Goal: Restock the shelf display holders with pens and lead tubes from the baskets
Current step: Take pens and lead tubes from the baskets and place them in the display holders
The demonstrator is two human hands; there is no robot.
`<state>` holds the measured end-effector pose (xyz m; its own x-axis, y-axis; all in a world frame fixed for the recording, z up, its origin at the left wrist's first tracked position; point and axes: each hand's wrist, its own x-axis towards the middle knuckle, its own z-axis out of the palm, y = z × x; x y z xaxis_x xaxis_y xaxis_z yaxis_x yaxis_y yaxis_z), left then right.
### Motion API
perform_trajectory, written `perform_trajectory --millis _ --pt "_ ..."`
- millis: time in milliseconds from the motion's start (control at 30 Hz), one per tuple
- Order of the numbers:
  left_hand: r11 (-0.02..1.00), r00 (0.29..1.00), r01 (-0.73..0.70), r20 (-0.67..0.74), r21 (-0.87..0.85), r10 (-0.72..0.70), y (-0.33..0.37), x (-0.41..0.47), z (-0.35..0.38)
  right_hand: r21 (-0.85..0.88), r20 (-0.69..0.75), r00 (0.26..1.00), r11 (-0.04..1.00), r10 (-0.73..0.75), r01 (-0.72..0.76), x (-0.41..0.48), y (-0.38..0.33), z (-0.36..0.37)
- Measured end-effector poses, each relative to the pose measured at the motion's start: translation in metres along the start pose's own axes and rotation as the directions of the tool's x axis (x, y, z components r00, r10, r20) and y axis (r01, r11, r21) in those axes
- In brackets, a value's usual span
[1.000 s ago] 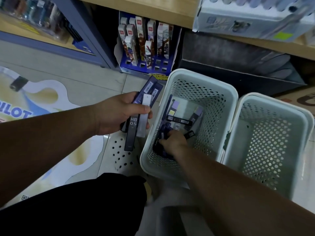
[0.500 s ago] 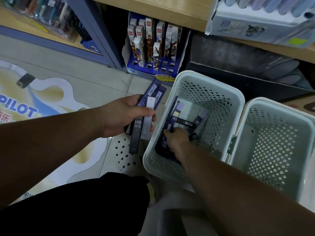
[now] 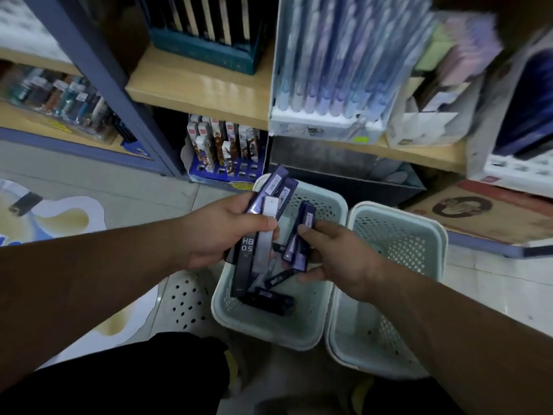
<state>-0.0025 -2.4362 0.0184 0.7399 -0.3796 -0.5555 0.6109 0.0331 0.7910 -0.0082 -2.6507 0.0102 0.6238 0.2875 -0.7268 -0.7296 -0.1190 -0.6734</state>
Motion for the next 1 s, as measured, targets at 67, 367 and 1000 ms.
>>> perform_trajectory --millis 67,367,1000 --pt "1.0 1.0 0.001 -0.017 -0.02 -0.002 0.014 -0.008 0.025 -0.01 0.017 0.998 0.998 -0.057 0.057 -0.036 -0.021 -0.015" --pt "0.993 0.993 -0.119 -0.012 -0.023 0.118 0.076 -0.051 0.149 -0.078 -0.01 0.951 0.949 -0.308 0.307 -0.17 -0.074 -0.059" --pt "0.946 0.947 -0.299 -0.157 -0.124 0.279 0.107 -0.036 0.222 -0.223 -0.123 0.89 0.887 -0.438 0.405 -0.202 -0.106 -0.107"
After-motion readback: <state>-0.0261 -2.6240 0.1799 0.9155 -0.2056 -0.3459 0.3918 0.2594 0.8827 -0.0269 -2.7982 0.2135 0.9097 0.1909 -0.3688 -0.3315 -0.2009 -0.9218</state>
